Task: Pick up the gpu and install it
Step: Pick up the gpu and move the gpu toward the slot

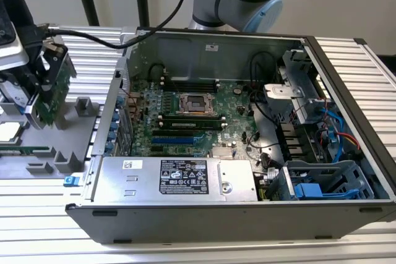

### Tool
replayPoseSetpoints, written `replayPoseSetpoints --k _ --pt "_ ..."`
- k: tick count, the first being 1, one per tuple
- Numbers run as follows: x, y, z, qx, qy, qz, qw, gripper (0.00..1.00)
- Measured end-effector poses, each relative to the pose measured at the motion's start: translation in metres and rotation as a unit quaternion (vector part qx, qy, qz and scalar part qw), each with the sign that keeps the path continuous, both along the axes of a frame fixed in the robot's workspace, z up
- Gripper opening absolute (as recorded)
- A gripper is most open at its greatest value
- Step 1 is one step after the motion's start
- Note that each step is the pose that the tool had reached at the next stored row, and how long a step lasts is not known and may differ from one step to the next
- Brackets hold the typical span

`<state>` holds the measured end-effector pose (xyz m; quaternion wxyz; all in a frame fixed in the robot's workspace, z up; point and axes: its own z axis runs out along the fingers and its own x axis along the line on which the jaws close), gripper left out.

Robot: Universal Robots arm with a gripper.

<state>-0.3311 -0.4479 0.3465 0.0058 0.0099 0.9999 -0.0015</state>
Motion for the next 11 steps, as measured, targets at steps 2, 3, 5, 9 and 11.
replayPoseSetpoints --k 2,3,5,9,11 --pt "0.0001 -0.0001 0.0019 0.0 0.0 0.0 1.0 0.0" --pt "0.0 -0.0001 0.0029 0.0 0.0 0.0 1.0 0.0" --pt "0.0 0.0 0.005 0.0 0.0 0.0 1.0 0.0" --pt "0.0 0.0 0.0092 0.0 0.0 0.0 1.0 0.0" --pt "0.0 0.0 0.0114 0.0 0.0 0.0 1.0 0.0"
